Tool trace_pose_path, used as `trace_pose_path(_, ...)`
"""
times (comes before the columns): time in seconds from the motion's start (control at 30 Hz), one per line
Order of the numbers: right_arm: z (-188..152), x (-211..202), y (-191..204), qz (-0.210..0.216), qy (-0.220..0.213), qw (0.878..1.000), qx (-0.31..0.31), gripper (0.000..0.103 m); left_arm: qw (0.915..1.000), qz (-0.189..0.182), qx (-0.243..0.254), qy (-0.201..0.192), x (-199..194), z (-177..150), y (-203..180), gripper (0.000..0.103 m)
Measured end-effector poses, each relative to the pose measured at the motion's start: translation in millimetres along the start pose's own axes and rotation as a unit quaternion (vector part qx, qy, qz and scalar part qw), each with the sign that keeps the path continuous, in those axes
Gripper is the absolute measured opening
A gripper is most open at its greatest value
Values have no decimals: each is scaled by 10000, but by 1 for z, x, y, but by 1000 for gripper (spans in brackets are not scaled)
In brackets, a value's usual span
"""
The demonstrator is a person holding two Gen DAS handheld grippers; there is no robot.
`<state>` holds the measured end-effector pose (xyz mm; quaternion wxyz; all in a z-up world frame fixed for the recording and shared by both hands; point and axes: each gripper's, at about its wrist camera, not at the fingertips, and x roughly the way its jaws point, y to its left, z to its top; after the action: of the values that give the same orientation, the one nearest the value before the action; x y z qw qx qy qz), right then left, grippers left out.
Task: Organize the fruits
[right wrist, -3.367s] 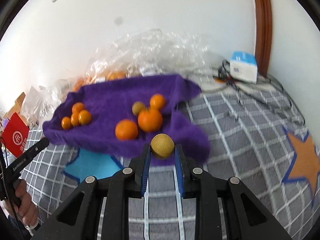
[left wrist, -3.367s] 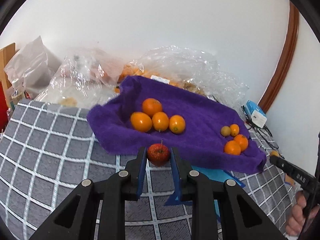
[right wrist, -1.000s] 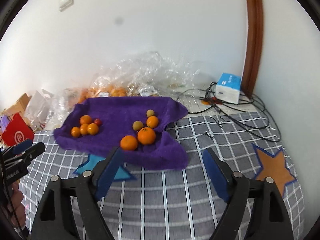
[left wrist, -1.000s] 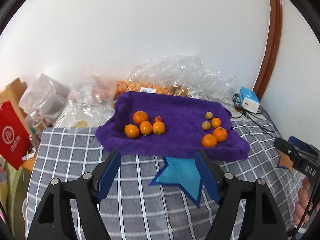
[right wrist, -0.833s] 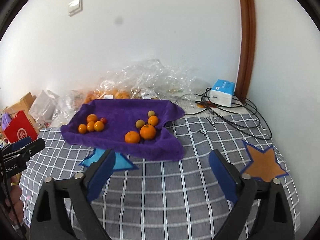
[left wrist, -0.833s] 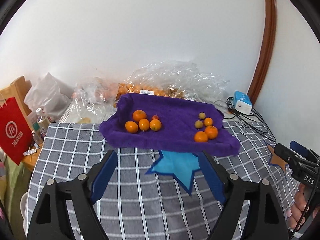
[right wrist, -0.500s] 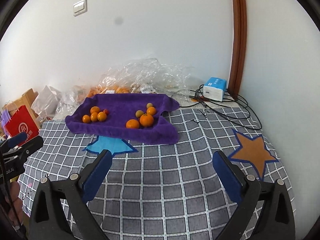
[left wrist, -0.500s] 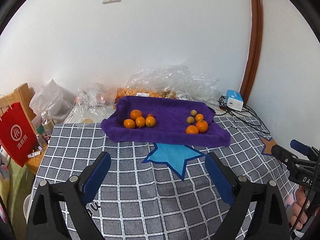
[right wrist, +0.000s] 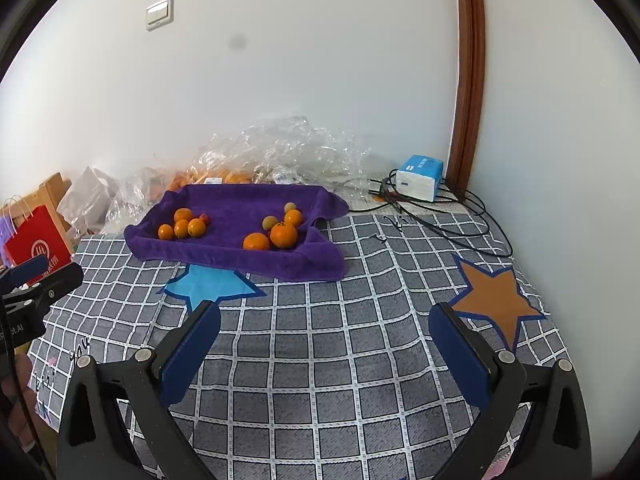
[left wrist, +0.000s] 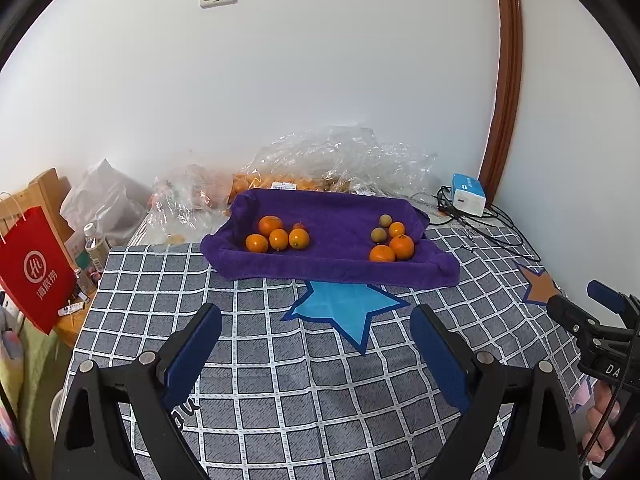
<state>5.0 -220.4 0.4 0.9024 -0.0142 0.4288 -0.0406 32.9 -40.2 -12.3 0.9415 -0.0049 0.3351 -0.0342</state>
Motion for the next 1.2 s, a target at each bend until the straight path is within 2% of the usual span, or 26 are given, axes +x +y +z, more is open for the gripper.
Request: trace_pose_path(1.2,-1,-8,7,-35,-103,9999,-82,102,9999,-33,-166,19,-3,1,10,95)
